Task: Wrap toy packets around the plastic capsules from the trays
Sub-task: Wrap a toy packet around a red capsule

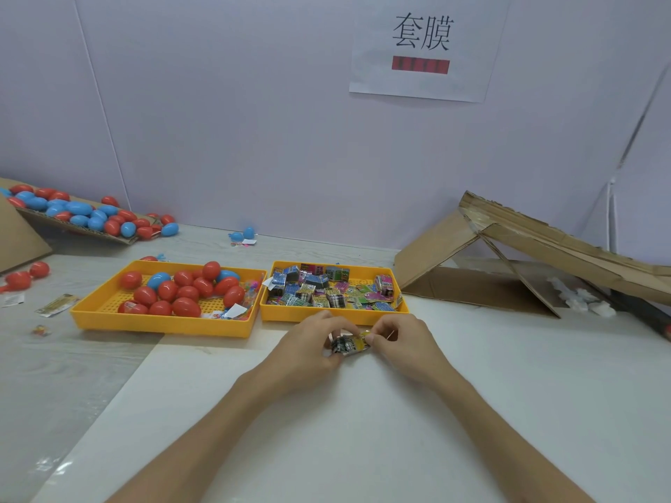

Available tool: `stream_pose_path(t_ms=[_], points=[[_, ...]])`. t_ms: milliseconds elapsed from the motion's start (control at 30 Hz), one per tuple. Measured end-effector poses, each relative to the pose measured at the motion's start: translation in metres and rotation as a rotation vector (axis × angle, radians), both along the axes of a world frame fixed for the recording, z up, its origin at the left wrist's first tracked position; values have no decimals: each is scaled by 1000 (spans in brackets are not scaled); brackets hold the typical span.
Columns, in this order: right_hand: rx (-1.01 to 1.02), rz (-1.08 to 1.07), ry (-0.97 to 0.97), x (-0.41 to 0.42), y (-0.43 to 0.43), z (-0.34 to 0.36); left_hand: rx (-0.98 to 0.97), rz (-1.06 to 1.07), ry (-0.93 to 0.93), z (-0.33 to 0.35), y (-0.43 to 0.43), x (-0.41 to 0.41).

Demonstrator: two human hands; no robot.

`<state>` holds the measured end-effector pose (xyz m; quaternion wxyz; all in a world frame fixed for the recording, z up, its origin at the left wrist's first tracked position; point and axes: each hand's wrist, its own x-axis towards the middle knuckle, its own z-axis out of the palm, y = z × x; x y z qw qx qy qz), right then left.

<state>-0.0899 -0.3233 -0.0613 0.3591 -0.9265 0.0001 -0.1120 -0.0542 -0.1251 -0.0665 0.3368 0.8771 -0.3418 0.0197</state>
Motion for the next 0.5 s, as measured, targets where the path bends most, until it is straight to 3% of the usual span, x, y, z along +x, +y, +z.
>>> stream_pose_path(t_ms=[500], points=[[-42, -98, -36, 1, -3, 2, 1, -5, -9, 0, -1, -1]])
